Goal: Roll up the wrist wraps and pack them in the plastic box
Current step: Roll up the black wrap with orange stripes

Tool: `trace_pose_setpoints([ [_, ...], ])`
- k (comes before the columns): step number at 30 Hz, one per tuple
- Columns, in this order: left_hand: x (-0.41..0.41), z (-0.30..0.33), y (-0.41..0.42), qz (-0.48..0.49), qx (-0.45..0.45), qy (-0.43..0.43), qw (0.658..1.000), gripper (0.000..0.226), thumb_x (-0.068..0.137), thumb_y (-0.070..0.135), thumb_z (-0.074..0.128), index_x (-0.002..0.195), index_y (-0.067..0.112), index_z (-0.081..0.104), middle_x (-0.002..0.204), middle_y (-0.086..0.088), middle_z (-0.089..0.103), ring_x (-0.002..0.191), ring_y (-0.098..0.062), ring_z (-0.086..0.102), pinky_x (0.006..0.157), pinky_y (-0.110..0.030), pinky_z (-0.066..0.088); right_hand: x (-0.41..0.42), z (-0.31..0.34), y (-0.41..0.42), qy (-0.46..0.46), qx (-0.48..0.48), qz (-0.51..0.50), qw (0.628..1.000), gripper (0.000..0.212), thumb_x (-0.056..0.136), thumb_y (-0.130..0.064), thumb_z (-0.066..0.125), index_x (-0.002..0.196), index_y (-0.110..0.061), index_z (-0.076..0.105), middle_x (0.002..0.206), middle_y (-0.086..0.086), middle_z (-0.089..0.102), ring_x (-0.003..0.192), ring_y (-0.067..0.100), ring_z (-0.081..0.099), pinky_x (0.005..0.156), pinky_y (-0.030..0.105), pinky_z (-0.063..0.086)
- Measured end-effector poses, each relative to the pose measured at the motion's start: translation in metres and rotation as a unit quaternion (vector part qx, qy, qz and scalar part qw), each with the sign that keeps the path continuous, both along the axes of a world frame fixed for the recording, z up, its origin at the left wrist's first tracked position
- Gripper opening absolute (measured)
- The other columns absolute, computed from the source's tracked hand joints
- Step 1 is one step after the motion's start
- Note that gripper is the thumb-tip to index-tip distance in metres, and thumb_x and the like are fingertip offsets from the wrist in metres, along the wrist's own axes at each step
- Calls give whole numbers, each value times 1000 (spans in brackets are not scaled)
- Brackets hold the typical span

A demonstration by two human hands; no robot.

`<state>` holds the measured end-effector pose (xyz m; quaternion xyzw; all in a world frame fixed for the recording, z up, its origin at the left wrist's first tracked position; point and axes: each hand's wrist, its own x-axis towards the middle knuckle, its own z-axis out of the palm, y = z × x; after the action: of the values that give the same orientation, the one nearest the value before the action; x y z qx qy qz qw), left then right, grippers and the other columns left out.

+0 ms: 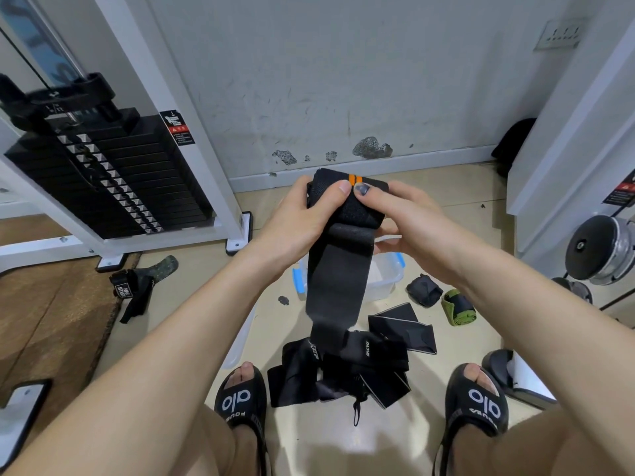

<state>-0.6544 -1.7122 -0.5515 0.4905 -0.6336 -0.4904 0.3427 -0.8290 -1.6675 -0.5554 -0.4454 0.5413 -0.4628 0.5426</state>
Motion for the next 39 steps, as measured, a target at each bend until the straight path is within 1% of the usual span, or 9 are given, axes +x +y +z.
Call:
trace_pose_setpoints([
  [5, -3, 1, 1, -26, 87, 22, 996, 62, 79, 73, 59, 123, 29, 65, 114, 6, 77, 105, -10, 73, 102, -45, 56, 0, 2, 0, -41, -37, -20, 998, 41, 92, -27, 74, 121, -1, 63, 98, 8, 72, 91, 34, 73, 86, 46, 59],
  [9, -3, 5, 5, -89, 144, 16, 985, 62, 91, 81, 37, 122, 36, 67, 119, 8, 77, 112, -10, 71, 104, -40, 53, -2, 6, 0, -77, -20, -34, 996, 46, 94, -32, 72, 124, 1, 61, 101, 9, 71, 92, 36, 70, 87, 45, 55],
  [14, 1, 0, 8, -99, 89, -11, 991, 48, 104, 59, 42, 119, 24, 70, 115, 4, 78, 109, -10, 73, 100, -38, 56, -3, 11, 0, -94, -12, -45, 994, 30, 95, -37, 69, 114, -15, 62, 95, 4, 71, 84, 21, 67, 82, 36, 56],
  [20, 6, -3, 4, -87, 4, -41, 995, 37, 98, 53, 58, 105, 20, 72, 109, -5, 78, 108, -20, 73, 103, -51, 54, -4, 7, -1, -66, -20, -60, 996, 55, 94, -31, 72, 131, 5, 54, 122, 21, 71, 98, 31, 74, 89, 41, 62],
  [23, 3, 3, 6, -113, 45, -1, 993, 41, 106, 55, 45, 123, 25, 67, 119, 5, 76, 114, -11, 71, 103, -40, 54, -4, 6, -1, -50, -35, -54, 997, 48, 93, -28, 75, 129, -2, 58, 112, 12, 73, 102, 35, 73, 93, 46, 61],
  [25, 1, 9, 8, -113, 129, 32, 985, 57, 104, 68, 26, 122, 34, 68, 119, 11, 76, 114, -7, 70, 102, -35, 51, -2, 6, 1, -37, -55, -48, 997, 39, 92, -21, 75, 126, -9, 60, 107, 4, 73, 99, 24, 73, 96, 50, 58],
  [31, 2, 13, 7, -91, 153, 33, 983, 57, 105, 64, 31, 127, 27, 68, 109, 7, 79, 103, -8, 74, 91, -31, 58, 6, 3, 6, 61, -132, -39, 989, 43, 84, -5, 81, 117, -19, 57, 111, 2, 62, 75, 2, 68, 79, 25, 57],
  [35, 2, 15, 5, -75, 163, 43, 983, 55, 104, 63, 36, 115, 25, 74, 108, 1, 79, 103, -12, 74, 99, -35, 55, 4, 3, 8, 81, -162, -21, 983, 47, 79, 1, 83, 112, -20, 57, 120, 13, 61, 87, 6, 63, 79, 21, 53],
  [39, 2, 14, 2, -69, 145, 49, 986, 41, 107, 46, 45, 114, 16, 71, 100, -1, 78, 91, -13, 73, 98, -36, 54, 2, 2, 6, 83, -155, -4, 984, 56, 71, 6, 85, 110, -21, 55, 113, 2, 58, 91, 6, 62, 80, 19, 52],
])
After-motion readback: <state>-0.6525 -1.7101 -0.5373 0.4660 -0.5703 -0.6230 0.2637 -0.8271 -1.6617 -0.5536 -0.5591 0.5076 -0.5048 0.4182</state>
